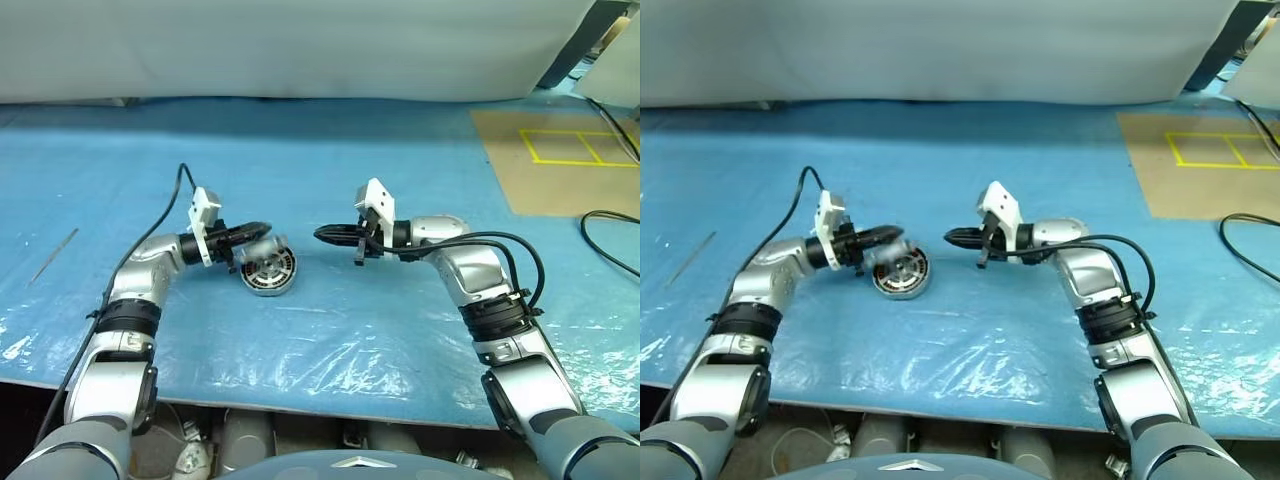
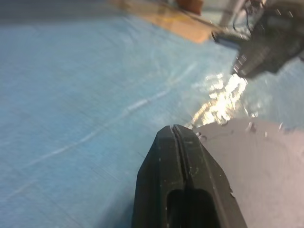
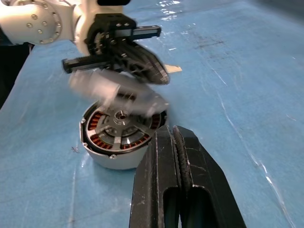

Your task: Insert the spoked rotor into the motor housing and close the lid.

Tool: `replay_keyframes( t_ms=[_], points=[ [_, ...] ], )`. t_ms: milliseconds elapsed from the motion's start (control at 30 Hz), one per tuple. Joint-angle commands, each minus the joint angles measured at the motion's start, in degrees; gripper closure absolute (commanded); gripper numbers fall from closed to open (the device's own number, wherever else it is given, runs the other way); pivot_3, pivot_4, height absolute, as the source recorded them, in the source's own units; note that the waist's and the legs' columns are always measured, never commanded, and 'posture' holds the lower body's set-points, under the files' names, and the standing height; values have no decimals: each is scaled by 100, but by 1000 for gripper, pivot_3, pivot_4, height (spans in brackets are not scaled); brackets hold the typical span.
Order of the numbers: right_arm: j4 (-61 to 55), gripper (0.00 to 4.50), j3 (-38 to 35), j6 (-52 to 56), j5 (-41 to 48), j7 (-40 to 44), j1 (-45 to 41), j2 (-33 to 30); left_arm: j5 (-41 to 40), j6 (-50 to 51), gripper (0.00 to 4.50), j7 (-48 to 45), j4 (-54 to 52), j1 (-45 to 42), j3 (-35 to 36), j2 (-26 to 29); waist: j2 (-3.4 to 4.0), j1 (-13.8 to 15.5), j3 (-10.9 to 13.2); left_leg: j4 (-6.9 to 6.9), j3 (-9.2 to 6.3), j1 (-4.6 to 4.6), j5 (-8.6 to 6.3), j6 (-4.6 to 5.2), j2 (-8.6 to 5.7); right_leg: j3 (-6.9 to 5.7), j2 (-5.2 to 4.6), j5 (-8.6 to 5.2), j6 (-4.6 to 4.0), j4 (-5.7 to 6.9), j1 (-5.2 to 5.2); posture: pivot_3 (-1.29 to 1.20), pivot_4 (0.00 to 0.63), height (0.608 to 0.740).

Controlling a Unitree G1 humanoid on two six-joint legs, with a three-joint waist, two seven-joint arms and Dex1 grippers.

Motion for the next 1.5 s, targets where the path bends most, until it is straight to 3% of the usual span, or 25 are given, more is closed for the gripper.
replay_keyframes(
  t_ms=[33, 200, 467, 600, 933, 967, 1500],
  points=[
    [118, 4500, -123, -301, 35, -107, -297, 100, 649, -336, 4485, 69, -430, 417, -496, 269, 1, -24, -1, 0, 0, 0, 0, 0, 2, -1, 1, 0, 0, 0, 0, 0, 150, 740],
    [357, 4500, 44, -473, -14, -236, -506, 447, 813, -1173, 4485, 692, -508, 701, -317, 223, 23, -56, -13, -7, 1, 18, 0, 0, -3, 0, -3, -2, -3, -2, 13, 0, 150, 740],
    [616, 4500, 480, -569, -111, -370, -663, 1318, -35, -1420, 4485, 1874, -2037, 1659, 883, 7, 16, -78, -7, 0, 5, -4, 0, 0, 6, -2, 1, -5, -8, -1, -8, 0, 150, 740],
    [842, 3611, 600, -693, -164, -335, -737, 1621, -285, -1179, 4500, 2286, -3087, 2464, 1151, -21, 11, -80, -4, -11, 5, -13, 0, -1, 3, -3, -1, -4, -7, -6, -15, 0, 150, 740],
    [1642, 141, 1114, -1090, -641, -136, -896, 1848, -459, -975, 4500, 2870, -4726, 4674, 1205, -247, 4, -108, 2, -21, 21, 0, -1, 0, 10, 1, 2, -18, -30, -18, -13, 0, 150, 740],
    [1703, 26, 1145, -1115, -661, -83, -919, 1863, -410, -1011, 4500, 2922, -4755, 4793, 1200, -272, 5, -128, 3, -21, 21, 1, -1, 0, 10, 3, 2, -19, -30, -22, -13, 0, 150, 740],
    [2439, 26, 1306, -1840, -1196, 169, -1160, 1938, -136, -1210, 4500, 3511, -5131, 5423, 1024, -596, 5, -219, 3, -20, 23, 2, -2, 3, 12, 5, 3, -19, -30, -23, -13, 0, 150, 740]
  ],
)
